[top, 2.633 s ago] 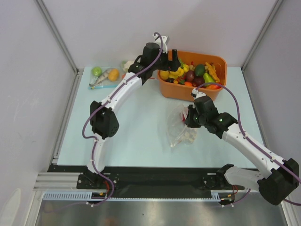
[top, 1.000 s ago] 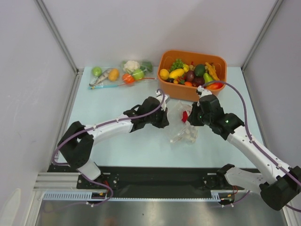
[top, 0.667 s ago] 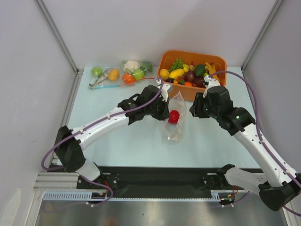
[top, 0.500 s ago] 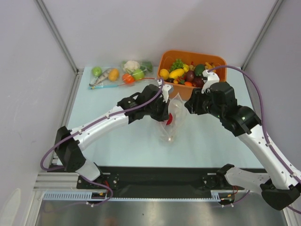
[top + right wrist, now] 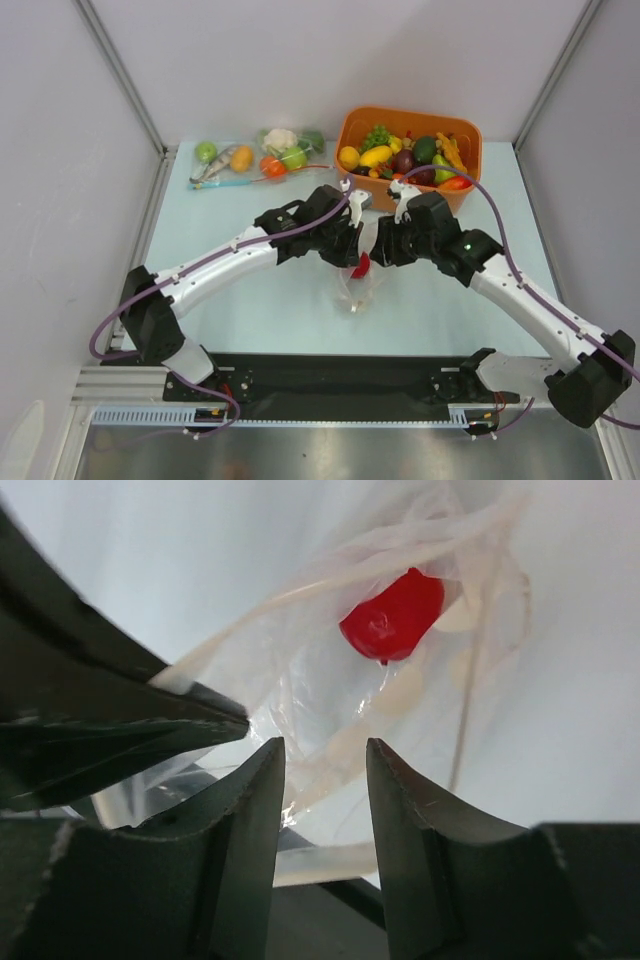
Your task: Open the zip-top bag and remove the fake food
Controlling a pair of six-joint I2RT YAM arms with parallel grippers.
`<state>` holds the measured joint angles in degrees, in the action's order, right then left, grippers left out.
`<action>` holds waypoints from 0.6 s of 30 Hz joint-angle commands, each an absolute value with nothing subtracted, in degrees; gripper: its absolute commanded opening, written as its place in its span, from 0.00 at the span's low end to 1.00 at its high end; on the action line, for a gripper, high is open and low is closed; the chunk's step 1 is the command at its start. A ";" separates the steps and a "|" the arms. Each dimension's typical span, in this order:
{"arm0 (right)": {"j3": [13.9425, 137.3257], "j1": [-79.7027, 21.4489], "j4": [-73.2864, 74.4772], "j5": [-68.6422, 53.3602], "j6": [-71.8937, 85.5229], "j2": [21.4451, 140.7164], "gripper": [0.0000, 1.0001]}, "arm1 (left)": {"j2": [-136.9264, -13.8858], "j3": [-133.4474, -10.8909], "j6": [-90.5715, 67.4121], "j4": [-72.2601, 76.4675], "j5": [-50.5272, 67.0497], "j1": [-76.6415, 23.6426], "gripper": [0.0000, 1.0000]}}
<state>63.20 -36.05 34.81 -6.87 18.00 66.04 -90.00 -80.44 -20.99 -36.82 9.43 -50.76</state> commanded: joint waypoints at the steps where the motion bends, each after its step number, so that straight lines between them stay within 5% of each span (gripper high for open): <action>1: 60.92 -36.30 28.84 -9.49 19.16 66.35 0.43 | -87.54 -79.28 -21.53 -33.58 12.56 -51.06 0.00; 12: 51.43 -36.30 21.19 -8.18 18.02 73.03 0.45 | -83.76 -69.88 -29.87 -14.97 25.48 -51.15 0.00; 14: 50.54 -36.12 20.39 -6.78 17.40 73.74 0.44 | -82.62 -69.17 -30.32 -13.63 25.67 -51.15 0.15; 15: 50.28 -36.21 20.39 -6.33 17.32 73.83 0.45 | -82.18 -68.91 -30.15 -13.54 25.32 -51.07 0.41; 17: 49.57 -35.86 19.87 -5.71 17.49 73.74 0.44 | -80.61 -68.64 -29.27 -13.88 23.48 -51.07 0.61; 18: 49.40 -35.86 19.69 -5.45 17.58 73.57 0.45 | -80.07 -68.47 -28.05 -14.93 22.34 -51.06 0.83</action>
<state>49.41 -36.03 23.51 -7.68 18.35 74.46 -84.93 -68.64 -27.88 -18.79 22.44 -50.78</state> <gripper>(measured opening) 0.446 0.683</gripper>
